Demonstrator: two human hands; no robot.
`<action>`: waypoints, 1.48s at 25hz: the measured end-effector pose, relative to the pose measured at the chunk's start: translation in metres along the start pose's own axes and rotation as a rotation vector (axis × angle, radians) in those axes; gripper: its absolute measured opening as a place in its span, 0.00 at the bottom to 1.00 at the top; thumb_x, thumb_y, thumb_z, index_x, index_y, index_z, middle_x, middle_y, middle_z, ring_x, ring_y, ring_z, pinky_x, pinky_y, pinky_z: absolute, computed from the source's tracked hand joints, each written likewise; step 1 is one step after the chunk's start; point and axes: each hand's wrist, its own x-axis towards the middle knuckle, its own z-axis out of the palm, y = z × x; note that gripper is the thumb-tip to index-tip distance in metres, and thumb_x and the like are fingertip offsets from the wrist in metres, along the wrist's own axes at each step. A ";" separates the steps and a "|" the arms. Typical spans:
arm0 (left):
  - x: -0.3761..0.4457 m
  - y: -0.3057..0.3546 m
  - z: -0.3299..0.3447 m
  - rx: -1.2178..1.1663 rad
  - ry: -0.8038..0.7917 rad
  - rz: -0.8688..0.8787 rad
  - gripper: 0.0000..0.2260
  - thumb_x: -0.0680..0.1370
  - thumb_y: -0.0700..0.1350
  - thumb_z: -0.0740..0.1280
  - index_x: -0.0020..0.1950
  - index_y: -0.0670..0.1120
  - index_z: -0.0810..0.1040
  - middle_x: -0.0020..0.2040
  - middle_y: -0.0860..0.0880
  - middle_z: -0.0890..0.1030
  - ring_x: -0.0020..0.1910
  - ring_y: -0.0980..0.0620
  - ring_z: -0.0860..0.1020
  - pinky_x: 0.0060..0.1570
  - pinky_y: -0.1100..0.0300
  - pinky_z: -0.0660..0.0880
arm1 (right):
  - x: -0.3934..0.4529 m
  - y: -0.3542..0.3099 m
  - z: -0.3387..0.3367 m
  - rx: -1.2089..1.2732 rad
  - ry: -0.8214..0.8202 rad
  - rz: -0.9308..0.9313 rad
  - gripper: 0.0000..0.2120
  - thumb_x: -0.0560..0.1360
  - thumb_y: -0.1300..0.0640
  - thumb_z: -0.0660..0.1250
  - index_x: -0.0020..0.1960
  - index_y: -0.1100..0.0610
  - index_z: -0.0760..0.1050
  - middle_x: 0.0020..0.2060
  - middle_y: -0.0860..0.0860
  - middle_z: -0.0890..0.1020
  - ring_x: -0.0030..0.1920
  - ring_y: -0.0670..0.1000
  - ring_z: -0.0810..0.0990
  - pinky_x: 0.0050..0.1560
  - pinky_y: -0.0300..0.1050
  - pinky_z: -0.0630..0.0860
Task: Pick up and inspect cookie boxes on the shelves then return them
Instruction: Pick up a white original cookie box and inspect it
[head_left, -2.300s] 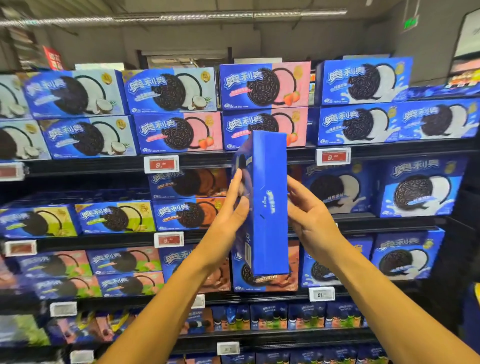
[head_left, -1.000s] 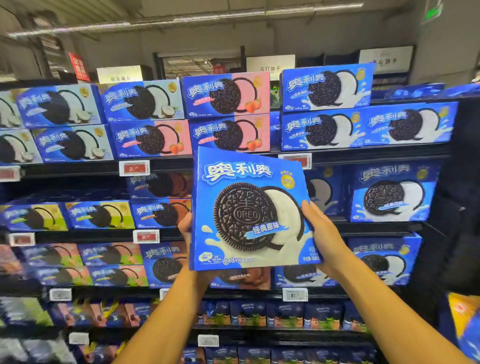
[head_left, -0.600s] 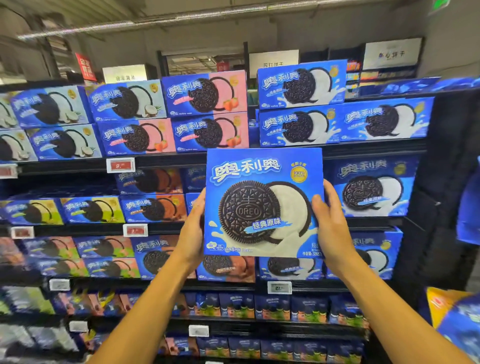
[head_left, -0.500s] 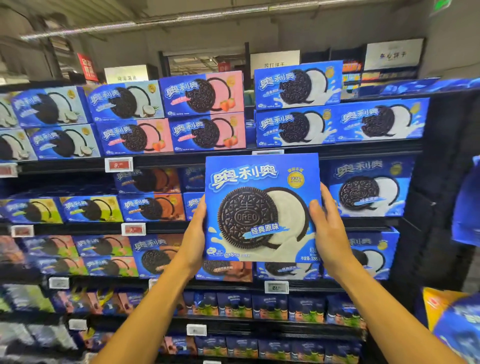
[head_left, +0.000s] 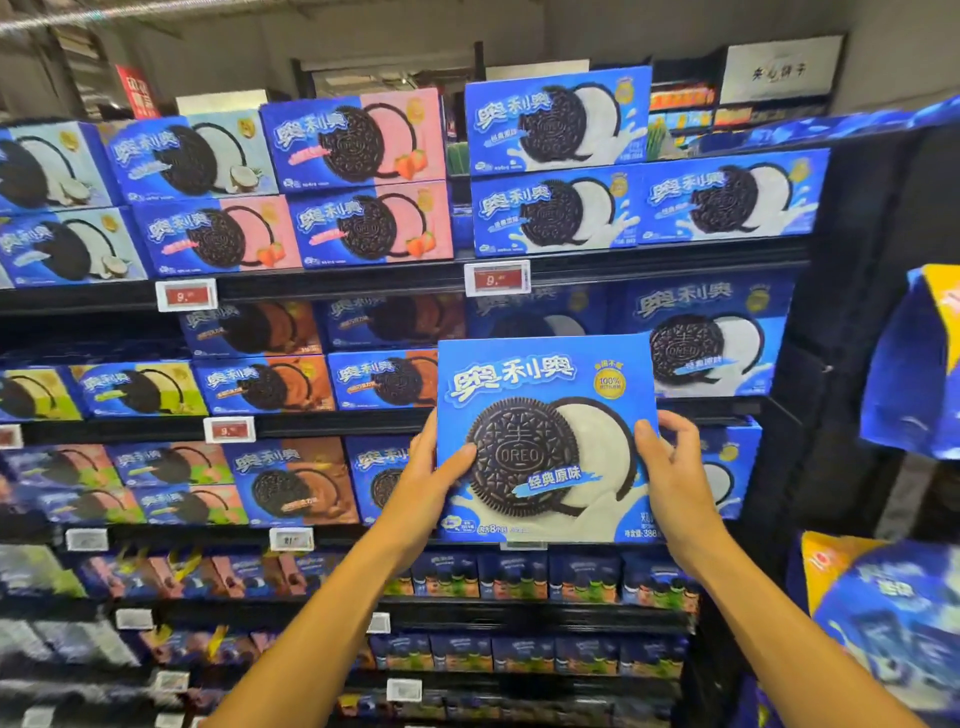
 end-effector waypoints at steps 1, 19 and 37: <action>0.001 -0.009 0.002 -0.033 0.004 -0.015 0.27 0.75 0.48 0.71 0.73 0.59 0.68 0.71 0.48 0.74 0.67 0.48 0.76 0.65 0.48 0.73 | -0.001 0.006 -0.003 -0.011 0.017 0.039 0.06 0.81 0.50 0.64 0.56 0.43 0.69 0.48 0.50 0.86 0.40 0.45 0.86 0.34 0.40 0.80; 0.119 -0.017 0.014 0.168 0.195 0.100 0.17 0.77 0.39 0.70 0.66 0.44 0.74 0.54 0.54 0.80 0.47 0.69 0.79 0.47 0.73 0.74 | 0.095 0.037 0.014 -0.386 0.184 -0.054 0.16 0.82 0.51 0.63 0.69 0.47 0.70 0.60 0.46 0.69 0.49 0.22 0.71 0.44 0.22 0.69; 0.186 0.009 0.032 0.643 0.489 0.116 0.17 0.78 0.45 0.69 0.65 0.41 0.77 0.57 0.43 0.73 0.54 0.41 0.76 0.58 0.45 0.73 | 0.180 0.032 0.015 -0.600 0.195 -0.338 0.21 0.79 0.51 0.68 0.67 0.61 0.75 0.49 0.50 0.70 0.48 0.53 0.74 0.44 0.41 0.64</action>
